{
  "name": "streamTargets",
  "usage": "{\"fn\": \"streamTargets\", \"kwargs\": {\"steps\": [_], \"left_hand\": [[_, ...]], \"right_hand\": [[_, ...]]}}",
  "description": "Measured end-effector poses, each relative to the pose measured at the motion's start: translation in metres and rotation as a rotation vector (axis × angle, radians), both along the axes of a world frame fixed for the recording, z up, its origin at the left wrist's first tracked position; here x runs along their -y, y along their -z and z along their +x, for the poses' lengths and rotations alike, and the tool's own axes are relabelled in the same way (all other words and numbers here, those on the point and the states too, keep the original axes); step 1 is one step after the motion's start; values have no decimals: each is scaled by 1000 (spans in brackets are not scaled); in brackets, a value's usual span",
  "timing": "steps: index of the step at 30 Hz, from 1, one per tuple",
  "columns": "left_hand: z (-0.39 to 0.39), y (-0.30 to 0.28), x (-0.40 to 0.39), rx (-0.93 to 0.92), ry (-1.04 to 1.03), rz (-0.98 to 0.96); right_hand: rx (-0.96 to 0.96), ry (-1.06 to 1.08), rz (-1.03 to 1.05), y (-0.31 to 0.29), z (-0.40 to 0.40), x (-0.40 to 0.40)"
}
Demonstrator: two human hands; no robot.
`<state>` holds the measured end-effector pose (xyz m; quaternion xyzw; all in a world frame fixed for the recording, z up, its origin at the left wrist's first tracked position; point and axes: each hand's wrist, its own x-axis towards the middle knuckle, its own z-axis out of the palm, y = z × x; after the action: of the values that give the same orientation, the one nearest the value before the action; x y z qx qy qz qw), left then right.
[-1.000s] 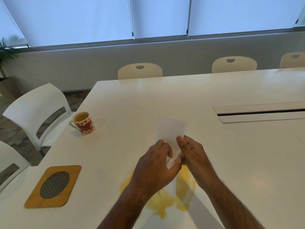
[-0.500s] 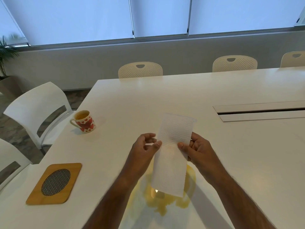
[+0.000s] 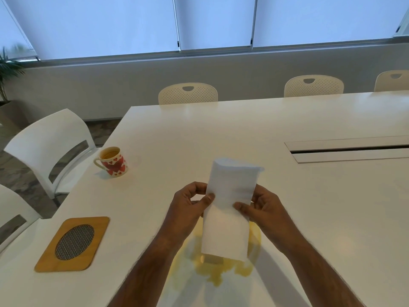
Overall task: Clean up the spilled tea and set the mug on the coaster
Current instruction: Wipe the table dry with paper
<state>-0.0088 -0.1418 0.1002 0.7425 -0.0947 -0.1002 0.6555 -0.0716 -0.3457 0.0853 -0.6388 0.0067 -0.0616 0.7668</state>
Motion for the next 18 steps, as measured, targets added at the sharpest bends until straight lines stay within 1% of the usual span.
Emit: {"fn": "streamTargets", "kwargs": {"steps": [3, 7, 9, 14, 18], "left_hand": [[-1, 2, -2, 2, 28, -11], [-3, 2, -3, -22, 37, -18], [-6, 2, -3, -42, 27, -38], [-12, 1, -1, -179, 32, -201], [-17, 8, 3, -240, 119, -76]], "right_hand": [[26, 28, -24, -2, 1, 2], [89, 63, -216, -3, 0, 7], [77, 64, -233, -3, -1, 9], [79, 104, -244, -4, -1, 9], [105, 156, -341, -3, -1, 10]]}}
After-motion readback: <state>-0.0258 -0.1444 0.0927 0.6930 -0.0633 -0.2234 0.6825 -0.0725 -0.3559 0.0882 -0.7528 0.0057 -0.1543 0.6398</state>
